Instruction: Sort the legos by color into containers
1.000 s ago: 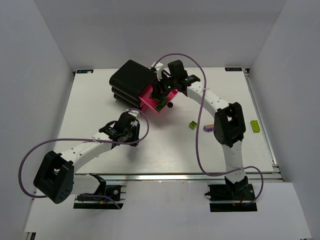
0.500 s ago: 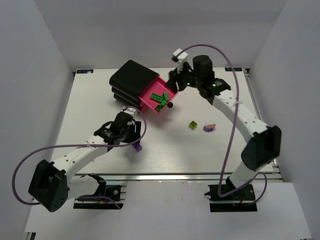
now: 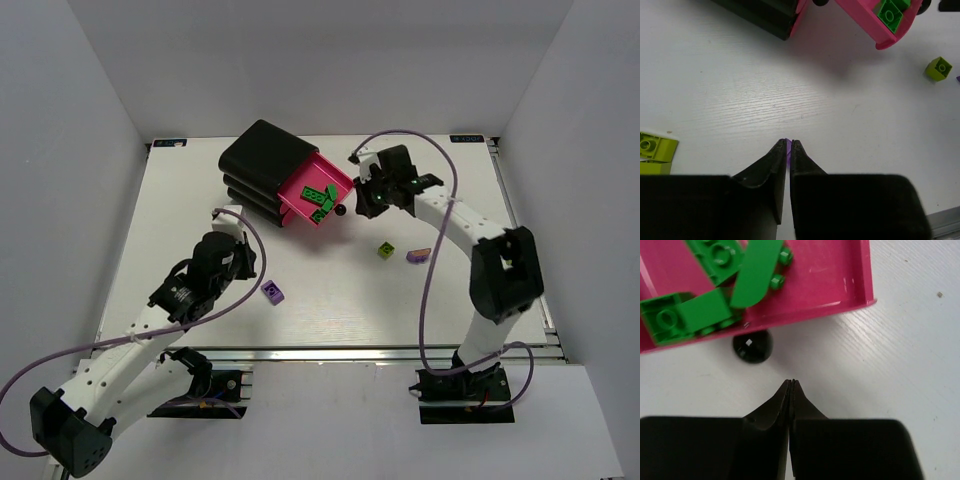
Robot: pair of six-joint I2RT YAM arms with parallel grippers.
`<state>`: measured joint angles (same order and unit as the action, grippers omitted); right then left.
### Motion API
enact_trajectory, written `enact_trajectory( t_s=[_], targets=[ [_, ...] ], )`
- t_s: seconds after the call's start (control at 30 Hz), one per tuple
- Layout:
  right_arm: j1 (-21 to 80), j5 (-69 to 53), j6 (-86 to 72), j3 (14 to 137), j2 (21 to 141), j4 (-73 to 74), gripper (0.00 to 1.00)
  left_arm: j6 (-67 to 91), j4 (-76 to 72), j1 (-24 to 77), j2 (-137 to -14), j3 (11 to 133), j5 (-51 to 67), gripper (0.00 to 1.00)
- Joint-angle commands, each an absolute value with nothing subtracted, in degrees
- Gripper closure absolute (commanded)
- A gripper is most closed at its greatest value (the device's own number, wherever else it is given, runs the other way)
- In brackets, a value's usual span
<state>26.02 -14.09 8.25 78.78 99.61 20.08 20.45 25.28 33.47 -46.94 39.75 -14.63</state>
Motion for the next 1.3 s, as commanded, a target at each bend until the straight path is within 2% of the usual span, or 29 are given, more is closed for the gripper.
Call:
enact_trajectory(
  t_s=[0.0,0.27,0.8,0.93,1.27],
  targets=[
    [26.45,-12.74,7.21,86.21,105.53,20.65,1.00,20.92,25.58,33.31,-45.44,38.85,-17.67,0.80],
    [26.54,-20.46,1.76,92.02,110.56,15.73,1.00,20.83,25.58,33.31,-44.74,38.85,-18.28,0.73],
    [27.50,-26.98,-4.48,98.26,114.69,10.46,1.00,20.83,25.23,33.31,-46.05,38.67,-17.84,0.71],
    [27.86,-27.51,-5.36,104.57,118.12,10.72,1.00,20.83,25.22,33.31,-46.41,38.58,-17.84,0.69],
    [28.39,-31.54,-9.57,111.18,126.03,2.82,1.00,19.60,22.33,33.31,-44.30,37.35,-13.63,0.49]
  ],
)
